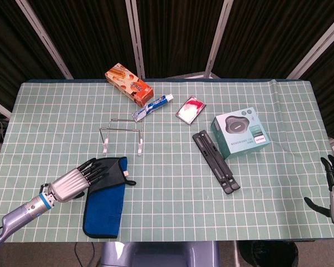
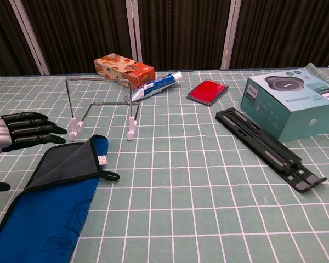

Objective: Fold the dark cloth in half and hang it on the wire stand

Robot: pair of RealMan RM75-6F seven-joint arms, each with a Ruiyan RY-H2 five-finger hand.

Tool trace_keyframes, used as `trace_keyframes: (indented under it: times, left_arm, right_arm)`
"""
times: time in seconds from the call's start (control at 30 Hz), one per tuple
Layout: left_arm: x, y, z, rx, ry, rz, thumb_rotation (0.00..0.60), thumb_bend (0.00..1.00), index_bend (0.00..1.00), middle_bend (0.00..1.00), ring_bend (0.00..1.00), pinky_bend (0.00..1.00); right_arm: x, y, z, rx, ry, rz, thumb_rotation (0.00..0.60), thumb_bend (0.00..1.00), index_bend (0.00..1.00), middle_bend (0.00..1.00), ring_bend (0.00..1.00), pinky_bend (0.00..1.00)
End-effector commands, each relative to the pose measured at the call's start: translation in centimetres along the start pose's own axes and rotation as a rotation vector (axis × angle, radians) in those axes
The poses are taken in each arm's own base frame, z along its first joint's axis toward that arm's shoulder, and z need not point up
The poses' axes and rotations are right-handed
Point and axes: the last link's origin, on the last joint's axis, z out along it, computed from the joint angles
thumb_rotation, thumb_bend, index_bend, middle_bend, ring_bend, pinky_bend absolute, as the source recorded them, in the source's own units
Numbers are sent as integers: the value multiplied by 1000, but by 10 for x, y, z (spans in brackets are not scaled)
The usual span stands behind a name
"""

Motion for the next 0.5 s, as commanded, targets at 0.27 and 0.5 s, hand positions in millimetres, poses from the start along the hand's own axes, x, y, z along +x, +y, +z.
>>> trace_keyframes:
  times: [0.27,0.5]
  left_arm:
    - [46,-5,25,65,82,-83,600,234,34,0,0,0]
    - [54,25,71,51,-8,-80,600,321,204,0,0,0]
  right_arm:
    - [2,0,-1,6,2,8,600,0,0,0,0,0]
    - [3,2,0,-1,2,13,600,0,0,0,0,0]
